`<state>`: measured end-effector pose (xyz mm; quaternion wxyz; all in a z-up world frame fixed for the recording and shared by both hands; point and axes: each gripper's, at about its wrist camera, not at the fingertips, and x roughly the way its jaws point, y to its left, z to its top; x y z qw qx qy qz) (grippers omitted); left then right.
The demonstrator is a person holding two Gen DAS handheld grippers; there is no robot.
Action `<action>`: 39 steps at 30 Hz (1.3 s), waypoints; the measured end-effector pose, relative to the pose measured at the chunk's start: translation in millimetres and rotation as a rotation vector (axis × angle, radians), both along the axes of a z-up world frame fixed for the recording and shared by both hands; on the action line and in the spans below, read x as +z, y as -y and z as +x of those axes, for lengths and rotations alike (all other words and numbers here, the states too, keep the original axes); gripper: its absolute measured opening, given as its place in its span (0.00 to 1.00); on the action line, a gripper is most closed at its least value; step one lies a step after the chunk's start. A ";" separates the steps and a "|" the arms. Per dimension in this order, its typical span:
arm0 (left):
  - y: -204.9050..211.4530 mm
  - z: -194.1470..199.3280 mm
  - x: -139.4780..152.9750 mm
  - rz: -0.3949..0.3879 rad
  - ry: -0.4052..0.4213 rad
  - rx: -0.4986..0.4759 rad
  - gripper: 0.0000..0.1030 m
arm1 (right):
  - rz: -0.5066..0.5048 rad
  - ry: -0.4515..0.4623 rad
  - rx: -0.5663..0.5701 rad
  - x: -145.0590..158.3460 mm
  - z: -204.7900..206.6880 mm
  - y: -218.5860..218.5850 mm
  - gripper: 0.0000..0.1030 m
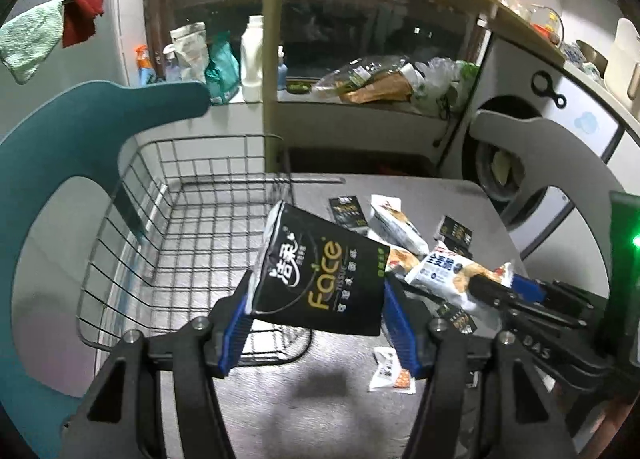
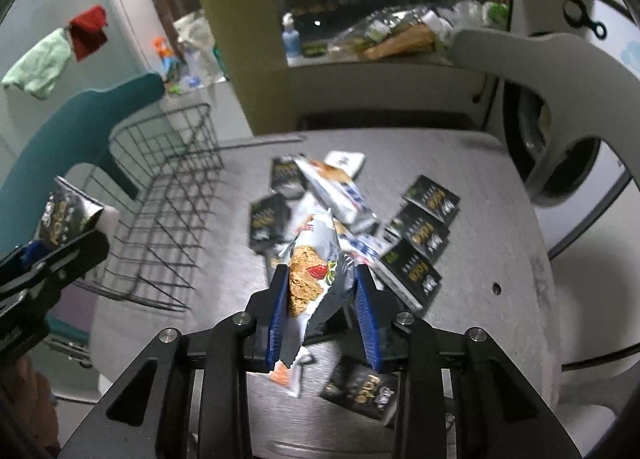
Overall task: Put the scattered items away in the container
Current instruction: 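Carry both items to the wire basket and open both grippers to drop them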
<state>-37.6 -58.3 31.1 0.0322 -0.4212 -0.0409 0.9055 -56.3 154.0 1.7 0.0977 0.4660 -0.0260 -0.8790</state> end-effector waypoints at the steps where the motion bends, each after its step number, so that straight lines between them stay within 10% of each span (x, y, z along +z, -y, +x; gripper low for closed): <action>1: 3.4 -0.7 2.6 -0.006 -0.004 0.004 0.64 | -0.010 -0.003 0.005 3.8 0.4 2.3 0.31; 12: 99.8 -26.0 21.8 -0.063 -0.001 0.152 0.64 | -0.111 -0.089 0.181 65.8 -18.8 101.3 0.31; 19: 134.5 -47.6 -16.6 -0.045 0.132 0.183 0.64 | -0.078 0.022 0.273 17.8 -42.1 189.3 0.31; 39: 110.5 -35.1 -0.6 -0.043 0.094 0.131 0.69 | -0.103 0.002 0.217 22.8 -38.3 145.4 0.41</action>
